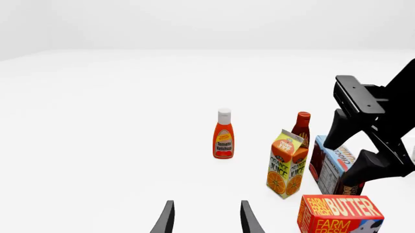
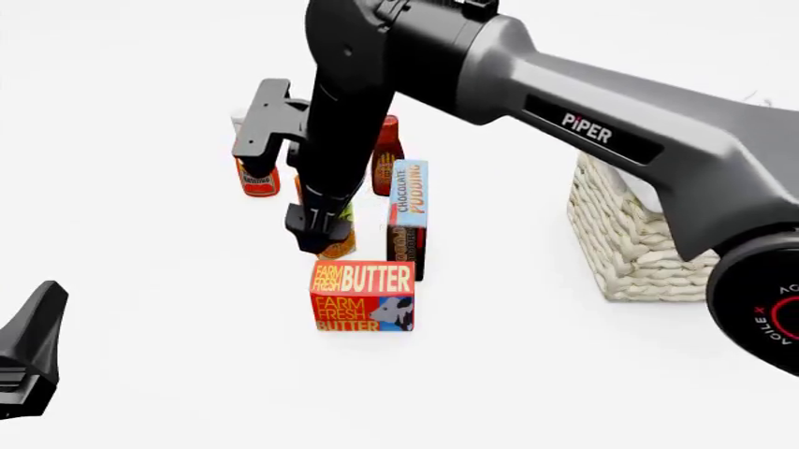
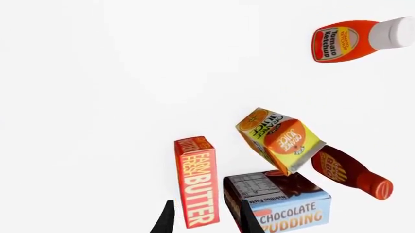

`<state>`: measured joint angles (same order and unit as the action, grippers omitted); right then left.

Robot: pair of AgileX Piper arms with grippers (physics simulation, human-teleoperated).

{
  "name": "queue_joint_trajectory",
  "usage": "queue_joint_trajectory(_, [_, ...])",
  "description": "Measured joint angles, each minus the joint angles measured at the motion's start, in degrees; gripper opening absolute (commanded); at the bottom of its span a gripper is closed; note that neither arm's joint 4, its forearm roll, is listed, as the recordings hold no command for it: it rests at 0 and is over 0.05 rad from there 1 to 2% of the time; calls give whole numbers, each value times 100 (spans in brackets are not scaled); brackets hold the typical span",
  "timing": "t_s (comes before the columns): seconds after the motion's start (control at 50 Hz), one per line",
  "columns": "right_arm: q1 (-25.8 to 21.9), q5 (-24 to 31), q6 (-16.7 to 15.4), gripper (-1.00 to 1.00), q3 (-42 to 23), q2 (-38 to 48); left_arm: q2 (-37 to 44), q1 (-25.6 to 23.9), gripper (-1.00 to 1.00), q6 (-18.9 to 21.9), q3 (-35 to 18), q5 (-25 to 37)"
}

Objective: Pick the butter and place it in the basket.

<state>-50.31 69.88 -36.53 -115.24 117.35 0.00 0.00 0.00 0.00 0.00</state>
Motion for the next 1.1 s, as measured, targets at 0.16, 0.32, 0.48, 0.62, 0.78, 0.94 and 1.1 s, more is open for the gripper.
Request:
queue_joint_trajectory(0.16, [7, 0, 1, 100, -39, 62, 0, 0, 100, 0, 0, 0])
queue_joint_trajectory(0.32, [15, 0, 2, 100, -76, 123, 0, 0, 100, 0, 0, 0])
queue_joint_trajectory(0.48, [24, 0, 8, 100, -105, 182, 0, 0, 100, 0, 0, 0])
queue_joint_trajectory(0.62, [30, 0, 11, 100, -135, 239, 0, 0, 100, 0, 0, 0])
queue_joint_trajectory(0.78, [25, 0, 17, 100, -160, 303, 0, 0, 100, 0, 0, 0])
queue_joint_trajectory(0.94, [23, 0, 25, 100, -185, 361, 0, 0, 100, 0, 0, 0])
queue_joint_trajectory(1.1, [23, 0, 34, 100, -208, 407, 0, 0, 100, 0, 0, 0])
